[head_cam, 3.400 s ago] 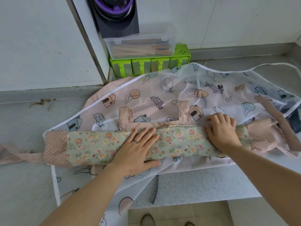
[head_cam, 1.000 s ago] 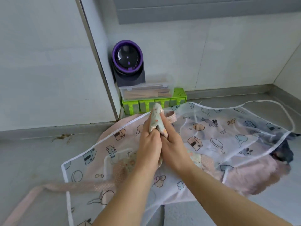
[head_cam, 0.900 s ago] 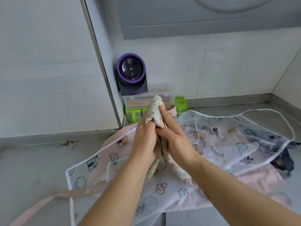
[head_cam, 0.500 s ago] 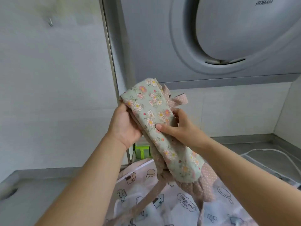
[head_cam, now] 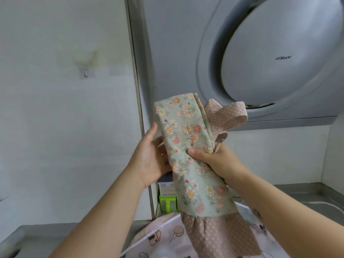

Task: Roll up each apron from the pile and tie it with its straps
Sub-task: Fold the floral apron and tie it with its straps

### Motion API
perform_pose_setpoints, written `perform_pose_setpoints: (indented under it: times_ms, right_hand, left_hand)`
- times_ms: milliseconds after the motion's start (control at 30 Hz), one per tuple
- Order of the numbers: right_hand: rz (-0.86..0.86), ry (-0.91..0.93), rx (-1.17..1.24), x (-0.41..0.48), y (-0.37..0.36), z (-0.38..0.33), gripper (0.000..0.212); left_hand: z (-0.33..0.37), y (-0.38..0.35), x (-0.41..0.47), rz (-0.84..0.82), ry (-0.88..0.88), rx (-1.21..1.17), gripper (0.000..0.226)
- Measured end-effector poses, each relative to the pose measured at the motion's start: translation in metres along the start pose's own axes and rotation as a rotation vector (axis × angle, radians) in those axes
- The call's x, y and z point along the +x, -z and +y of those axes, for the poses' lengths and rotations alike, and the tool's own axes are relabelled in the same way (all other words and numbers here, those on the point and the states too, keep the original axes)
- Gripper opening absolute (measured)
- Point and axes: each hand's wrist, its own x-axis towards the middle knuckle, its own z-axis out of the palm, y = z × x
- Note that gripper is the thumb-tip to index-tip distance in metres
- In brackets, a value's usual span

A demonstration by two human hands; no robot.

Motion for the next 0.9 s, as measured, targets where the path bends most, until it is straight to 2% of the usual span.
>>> perform_pose_setpoints:
  times_ms: [67,167,267,333,467,567,733,833,900]
  right_hand:
    - [0.063,0.004,0.074,0.001,-0.003,-0.002,0.026]
    - [0.087,-0.040,0.156,0.004,-0.006,-0.004,0.032]
    - [-0.072,-0.192,0.273,0.002,-0.003,-0.007,0.046]
    - [-0.214,-0.235,0.177,0.001,0.001,-0.007,0.051]
    - [-0.235,-0.134,-0.028,0.004,0.010,-0.014,0.020]
    - [-0.268,-0.102,0.027,0.005,0.011,-0.023,0.016]
    - [-0.299,-0.066,0.174,0.009,0.004,-0.032,0.021]
    - [-0.238,0.000,0.267,0.009,-0.001,-0.039,0.024]
    - [-0.155,0.045,0.295,0.013,0.002,-0.039,0.023]
  left_hand:
    - [-0.028,-0.007,-0.009,-0.043,0.040,0.231,0.048]
    - [-0.051,-0.008,-0.004,0.113,-0.131,0.386,0.032]
    - [-0.047,-0.001,0.000,0.184,-0.258,0.439,0.032]
    - [-0.045,0.005,0.001,0.182,-0.290,0.451,0.028]
    - [-0.038,0.014,0.003,0.101,-0.296,0.538,0.041]
    - [-0.027,0.013,0.002,0.011,-0.302,0.591,0.045]
    - [-0.008,0.000,-0.005,-0.001,-0.386,0.568,0.040]
    - [-0.007,-0.001,-0.014,-0.124,-0.185,0.293,0.051]
    - [-0.015,0.001,-0.022,-0.228,-0.076,0.222,0.053]
